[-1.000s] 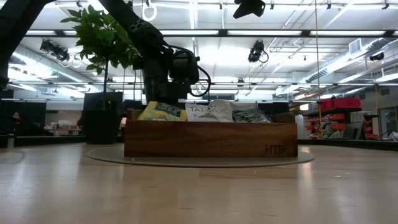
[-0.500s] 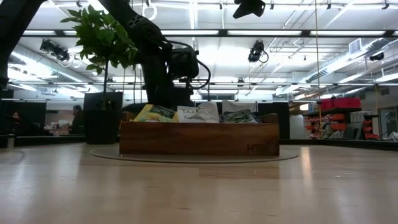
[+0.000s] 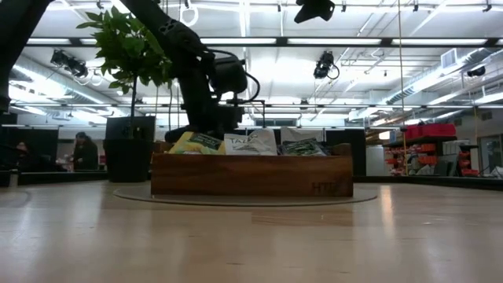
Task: Pick & Place Tea
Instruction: Put the orange tea bag into the middle section of the wooden organizer
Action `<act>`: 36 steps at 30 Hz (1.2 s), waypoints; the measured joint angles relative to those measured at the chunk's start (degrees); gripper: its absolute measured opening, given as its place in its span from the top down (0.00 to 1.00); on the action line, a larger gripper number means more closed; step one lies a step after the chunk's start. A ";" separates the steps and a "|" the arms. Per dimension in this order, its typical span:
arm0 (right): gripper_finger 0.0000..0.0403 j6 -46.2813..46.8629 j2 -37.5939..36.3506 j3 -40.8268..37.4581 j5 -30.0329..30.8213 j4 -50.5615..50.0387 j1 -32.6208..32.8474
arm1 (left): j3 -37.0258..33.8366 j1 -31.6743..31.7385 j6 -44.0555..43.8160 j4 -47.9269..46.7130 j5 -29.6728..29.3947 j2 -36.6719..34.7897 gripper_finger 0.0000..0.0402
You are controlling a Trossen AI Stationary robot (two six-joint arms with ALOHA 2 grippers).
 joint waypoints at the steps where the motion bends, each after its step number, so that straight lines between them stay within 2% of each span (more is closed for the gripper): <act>1: 0.40 0.00 0.00 0.00 -0.04 0.02 0.00 | 0.00 0.39 -1.28 -0.42 0.05 0.01 0.59; 6: 0.40 0.00 0.50 -0.04 -0.48 0.87 0.00 | 0.04 1.90 -2.20 -3.93 4.40 0.60 0.38; 9: 0.40 0.00 1.23 -0.07 -1.49 1.35 0.00 | -0.01 1.99 -2.18 -3.53 4.24 1.57 0.30; 14: 0.40 0.09 2.22 -0.07 -2.83 1.49 0.02 | 0.02 1.95 -2.48 0.56 2.57 2.77 0.26; 20: 0.40 0.09 2.68 -0.07 -3.13 1.70 0.02 | 0.30 2.37 -2.27 -1.60 5.09 4.05 0.26; 24: 0.40 0.02 2.62 -0.07 -3.11 2.00 0.02 | 0.48 2.43 -2.58 -2.94 6.16 5.83 0.29; 27: 0.40 0.02 2.62 -0.07 -3.11 1.99 0.02 | 0.41 2.41 -2.66 -3.09 6.21 6.02 0.35; 36: 0.40 0.00 2.62 -0.07 -3.08 2.00 0.03 | 0.35 2.26 -2.62 -2.99 5.97 6.03 0.67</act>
